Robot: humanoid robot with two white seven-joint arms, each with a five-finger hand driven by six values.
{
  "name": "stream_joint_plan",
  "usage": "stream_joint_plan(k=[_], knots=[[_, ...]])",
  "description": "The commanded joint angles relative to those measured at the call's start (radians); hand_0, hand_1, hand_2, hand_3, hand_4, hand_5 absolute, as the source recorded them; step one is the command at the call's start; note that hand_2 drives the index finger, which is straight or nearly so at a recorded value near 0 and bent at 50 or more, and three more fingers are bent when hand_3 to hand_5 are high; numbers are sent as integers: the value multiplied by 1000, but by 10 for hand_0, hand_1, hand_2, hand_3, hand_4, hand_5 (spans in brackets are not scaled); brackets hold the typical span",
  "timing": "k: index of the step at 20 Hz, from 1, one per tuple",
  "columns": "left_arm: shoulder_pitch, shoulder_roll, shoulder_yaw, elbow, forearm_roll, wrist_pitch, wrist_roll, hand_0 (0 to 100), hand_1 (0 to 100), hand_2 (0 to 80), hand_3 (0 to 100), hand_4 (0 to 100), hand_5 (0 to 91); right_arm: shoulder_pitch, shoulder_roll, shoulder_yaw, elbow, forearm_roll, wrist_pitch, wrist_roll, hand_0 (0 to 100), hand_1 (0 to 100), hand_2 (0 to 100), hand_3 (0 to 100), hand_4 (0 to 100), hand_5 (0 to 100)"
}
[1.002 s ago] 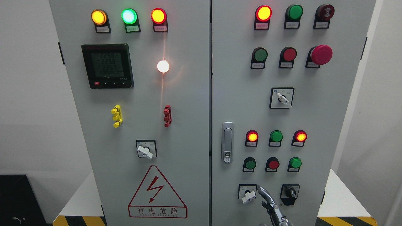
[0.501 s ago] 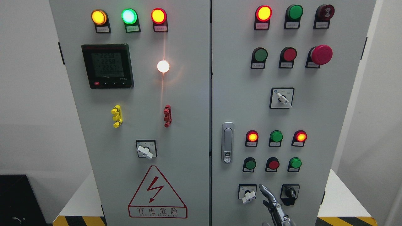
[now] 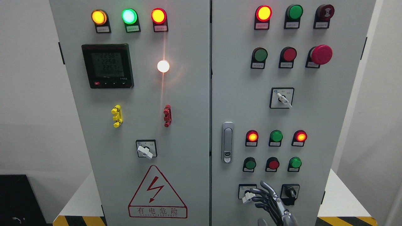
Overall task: Release door handle
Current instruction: 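Raise the right hand upward toward the silver door handle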
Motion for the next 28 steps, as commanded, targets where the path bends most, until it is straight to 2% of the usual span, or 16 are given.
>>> stream_joint_plan(k=[1,3,4,6,9,13,19,23,26,28], knots=[[0,0,0,0,0,0,-1,120,556,0,0,0,0,21,3,-2,-34,38,6,3,413,285,53,662,758,828],[0,0,0,0,0,0,-1,120,556,0,0,0,0,15,5,-3,-34,78,6,1,438,325,49,752,857,897],[0,0,0,0,0,0,-1,120,556,0,0,0,0,9,8,-3,-34,98,6,-2,447,329,48,766,863,906],[0,0,0,0,0,0,-1,120,556,0,0,0,0,-2,13,-6,-33,157,6,-3,471,348,45,858,915,969],[0,0,0,0,0,0,-1,120,556,0,0,0,0,-45,26,-8,-30,282,20,-22,487,361,43,911,965,1000],[0,0,0,0,0,1,-1,120,556,0,0,0,0,-100,76,6,-28,403,106,-40,498,359,39,949,1000,1000],[0,0,0,0,0,0,-1,120,556,0,0,0,0,-113,109,43,-23,596,110,-78,503,354,37,985,1000,1000],[0,0,0,0,0,0,-1,120,556,0,0,0,0,-119,125,49,-11,723,109,-82,504,353,35,1000,1000,1000],[0,0,0,0,0,0,-1,120,556,0,0,0,0,-132,126,50,9,844,107,-123,503,353,43,1000,1000,1000],[0,0,0,0,0,0,-1,120,556,0,0,0,0,-134,131,50,18,912,109,-135,503,352,57,1000,1000,1000]])
